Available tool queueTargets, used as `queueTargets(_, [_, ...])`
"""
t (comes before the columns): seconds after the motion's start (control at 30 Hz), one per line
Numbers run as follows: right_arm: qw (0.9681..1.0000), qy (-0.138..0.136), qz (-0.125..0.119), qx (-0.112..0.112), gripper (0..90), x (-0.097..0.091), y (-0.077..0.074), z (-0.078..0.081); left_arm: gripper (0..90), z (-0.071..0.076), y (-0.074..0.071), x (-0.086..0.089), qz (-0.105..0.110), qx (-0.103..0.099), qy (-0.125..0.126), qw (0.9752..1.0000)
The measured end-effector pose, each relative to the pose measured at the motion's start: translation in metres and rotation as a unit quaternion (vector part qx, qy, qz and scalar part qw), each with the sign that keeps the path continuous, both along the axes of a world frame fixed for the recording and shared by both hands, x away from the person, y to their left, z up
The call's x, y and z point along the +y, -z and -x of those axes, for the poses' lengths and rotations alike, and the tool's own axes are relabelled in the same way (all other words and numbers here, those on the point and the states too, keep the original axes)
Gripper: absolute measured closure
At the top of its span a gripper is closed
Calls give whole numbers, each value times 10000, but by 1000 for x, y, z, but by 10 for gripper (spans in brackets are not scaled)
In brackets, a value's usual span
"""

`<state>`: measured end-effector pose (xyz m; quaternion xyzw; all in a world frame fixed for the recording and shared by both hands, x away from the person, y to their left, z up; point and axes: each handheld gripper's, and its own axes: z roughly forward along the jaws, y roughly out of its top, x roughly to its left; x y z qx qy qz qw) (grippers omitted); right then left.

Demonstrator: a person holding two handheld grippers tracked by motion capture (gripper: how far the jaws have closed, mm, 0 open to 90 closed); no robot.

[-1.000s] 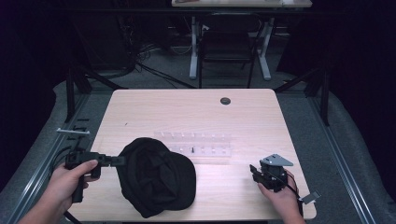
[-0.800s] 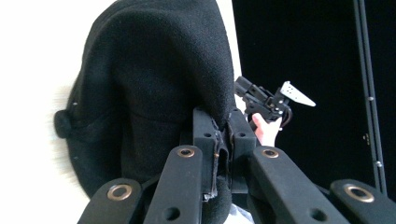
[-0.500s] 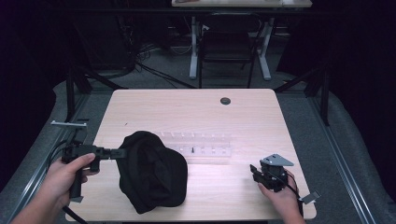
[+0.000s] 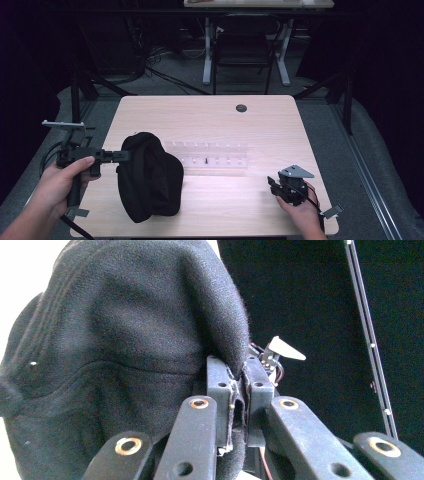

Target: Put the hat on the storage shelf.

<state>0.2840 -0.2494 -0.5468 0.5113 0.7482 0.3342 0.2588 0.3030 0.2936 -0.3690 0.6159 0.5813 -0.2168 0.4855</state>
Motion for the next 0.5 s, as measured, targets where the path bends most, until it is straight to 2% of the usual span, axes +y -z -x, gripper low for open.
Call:
queueTargets(0.13, [10000,-5,-1,-6,553,0,0,0,856,0,-10,3,23,-97,-73,9999])
queueTargets(0.3, [10000,11,14,-9,553,0,1,0,856,-3,-21,6,160,-234,-128,9995])
queueTargets(0.5, [10000,1,-2,-5,553,0,1,0,856,-10,-32,0,361,-374,-163,9985])
